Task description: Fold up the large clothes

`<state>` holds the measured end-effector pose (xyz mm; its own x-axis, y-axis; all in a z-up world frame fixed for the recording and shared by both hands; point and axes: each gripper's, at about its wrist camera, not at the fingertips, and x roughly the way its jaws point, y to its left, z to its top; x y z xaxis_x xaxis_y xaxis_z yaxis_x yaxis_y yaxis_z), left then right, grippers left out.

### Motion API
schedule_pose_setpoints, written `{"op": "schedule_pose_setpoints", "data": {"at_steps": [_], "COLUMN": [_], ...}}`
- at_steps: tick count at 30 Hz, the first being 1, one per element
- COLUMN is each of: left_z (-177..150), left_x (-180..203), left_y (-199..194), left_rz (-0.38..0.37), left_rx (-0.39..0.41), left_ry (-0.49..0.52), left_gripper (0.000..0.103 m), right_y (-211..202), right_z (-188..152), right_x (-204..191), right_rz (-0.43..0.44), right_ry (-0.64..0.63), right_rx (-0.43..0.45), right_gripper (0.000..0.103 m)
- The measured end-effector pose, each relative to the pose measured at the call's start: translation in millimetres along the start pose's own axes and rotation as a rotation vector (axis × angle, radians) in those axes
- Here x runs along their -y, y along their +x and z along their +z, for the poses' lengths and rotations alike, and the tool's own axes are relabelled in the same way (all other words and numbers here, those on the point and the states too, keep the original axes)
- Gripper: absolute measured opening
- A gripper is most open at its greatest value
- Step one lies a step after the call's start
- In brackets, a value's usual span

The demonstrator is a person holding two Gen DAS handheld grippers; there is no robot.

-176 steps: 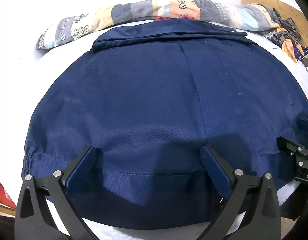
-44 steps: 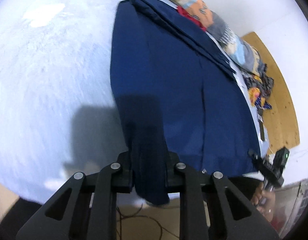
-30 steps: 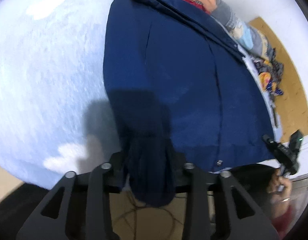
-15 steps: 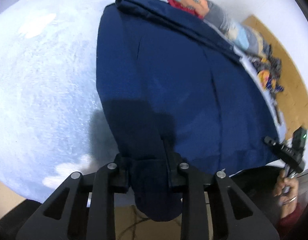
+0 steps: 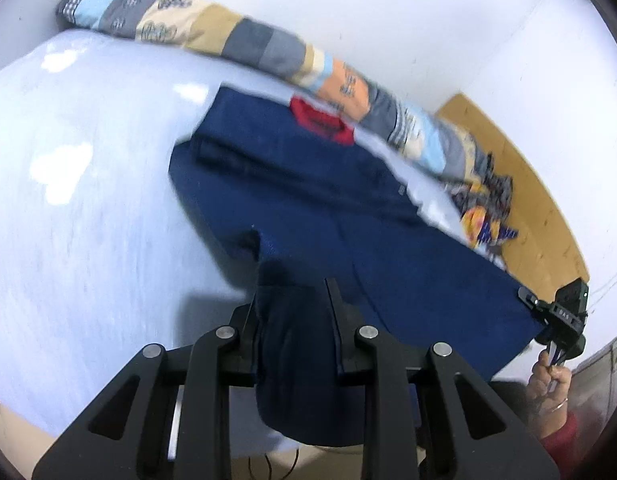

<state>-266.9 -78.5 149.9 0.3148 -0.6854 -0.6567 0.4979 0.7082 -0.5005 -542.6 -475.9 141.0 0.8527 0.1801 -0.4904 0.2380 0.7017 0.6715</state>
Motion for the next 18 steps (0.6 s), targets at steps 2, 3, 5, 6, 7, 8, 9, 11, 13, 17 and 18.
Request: {"op": "schedule_pose_setpoints", "data": {"at_steps": [2, 3, 5, 6, 7, 8, 9, 11, 13, 17, 18], "left_z": [25, 33, 57, 70, 80, 97, 105, 131, 154, 206, 219], "left_x": [1, 3, 2, 1, 2, -1, -3, -4, -6, -14, -19], "left_y": [2, 7, 12, 14, 18, 23, 25, 39, 57, 108, 126], "left_rz": [-0.019, -0.023, -0.039, -0.049, -0.056, -0.066, -0.071, -0.078, -0.065, -0.030, -0.015], "left_rx": [0.024, 0.032, 0.047, 0.058, 0.062, 0.070, 0.073, 0.072, 0.067, 0.035, 0.015], "left_ry": [-0.021, -0.030, -0.058, -0.077, -0.088, -0.108, -0.118, -0.134, -0.132, -0.150, -0.162], "left_gripper": [0.022, 0.022, 0.022, 0.022, 0.022, 0.022, 0.022, 0.023, 0.023, 0.023, 0.024], "right_y": [1, 4, 7, 8, 13, 19, 23, 42, 61, 114, 130], "right_z": [22, 32, 57, 65, 80, 96, 104, 134, 155, 206, 220], "right_x": [-11, -17, -21, -20, -20, -19, -16, -13, -8, -4, -2], "right_rz": [0.021, 0.030, 0.043, 0.048, 0.058, 0.065, 0.068, 0.075, 0.068, 0.043, 0.033], "right_ry": [-0.003, 0.000, 0.016, 0.025, 0.042, 0.062, 0.072, 0.089, 0.098, 0.089, 0.094], "right_rx": [0.022, 0.030, 0.049, 0.054, 0.060, 0.067, 0.071, 0.077, 0.075, 0.056, 0.051], "right_gripper": [0.012, 0.012, 0.012, 0.012, 0.012, 0.012, 0.012, 0.012, 0.012, 0.012, 0.012]}}
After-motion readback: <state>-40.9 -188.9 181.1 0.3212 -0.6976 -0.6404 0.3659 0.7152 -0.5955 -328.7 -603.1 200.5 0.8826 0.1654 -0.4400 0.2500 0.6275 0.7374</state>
